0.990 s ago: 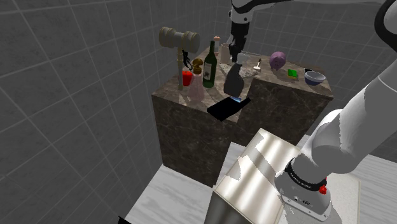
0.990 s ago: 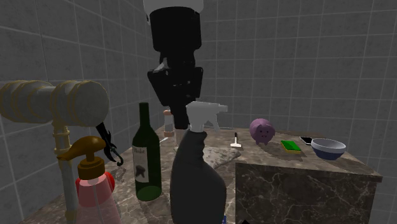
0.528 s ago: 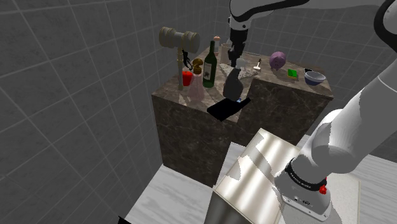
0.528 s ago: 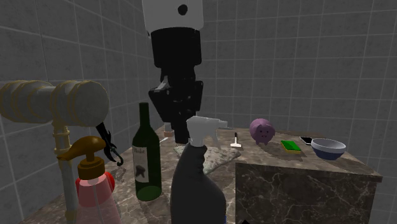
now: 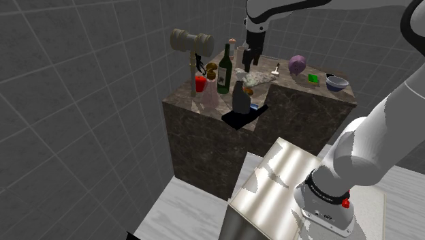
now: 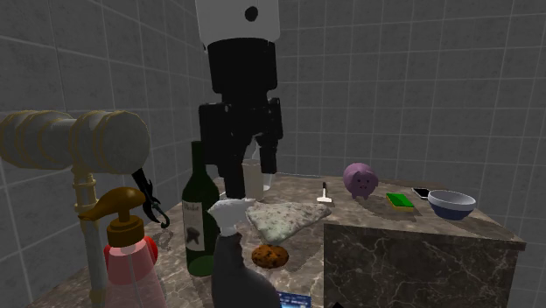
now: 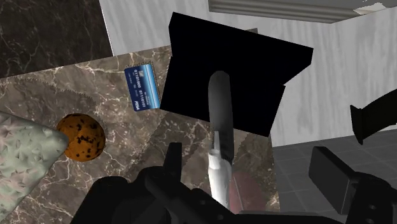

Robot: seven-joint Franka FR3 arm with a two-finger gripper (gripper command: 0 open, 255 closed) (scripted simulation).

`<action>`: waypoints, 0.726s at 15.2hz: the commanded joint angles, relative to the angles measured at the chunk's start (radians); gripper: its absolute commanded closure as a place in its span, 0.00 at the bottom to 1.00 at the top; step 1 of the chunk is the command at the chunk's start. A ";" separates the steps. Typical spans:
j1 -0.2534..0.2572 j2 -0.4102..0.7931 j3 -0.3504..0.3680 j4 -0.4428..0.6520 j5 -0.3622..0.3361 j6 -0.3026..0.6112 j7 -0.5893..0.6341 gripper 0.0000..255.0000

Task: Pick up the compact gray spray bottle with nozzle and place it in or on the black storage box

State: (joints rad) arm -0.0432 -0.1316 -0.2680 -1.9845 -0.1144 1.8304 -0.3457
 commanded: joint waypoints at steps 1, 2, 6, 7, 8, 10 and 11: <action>0.000 0.000 0.000 0.000 0.000 0.000 0.000 0.00; 0.000 0.000 0.000 0.000 0.000 0.000 0.000 0.00; 0.005 0.002 0.007 0.129 0.005 -0.127 -0.003 0.00; 0.005 0.002 0.007 0.129 0.005 -0.127 -0.003 0.00; 0.005 0.002 0.007 0.129 0.005 -0.127 -0.003 0.00; 0.005 0.002 0.007 0.129 0.005 -0.127 -0.003 0.00; 0.005 0.002 0.007 0.129 0.005 -0.127 -0.003 0.00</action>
State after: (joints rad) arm -0.0380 -0.1293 -0.2612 -1.8558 -0.1097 1.7039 -0.3488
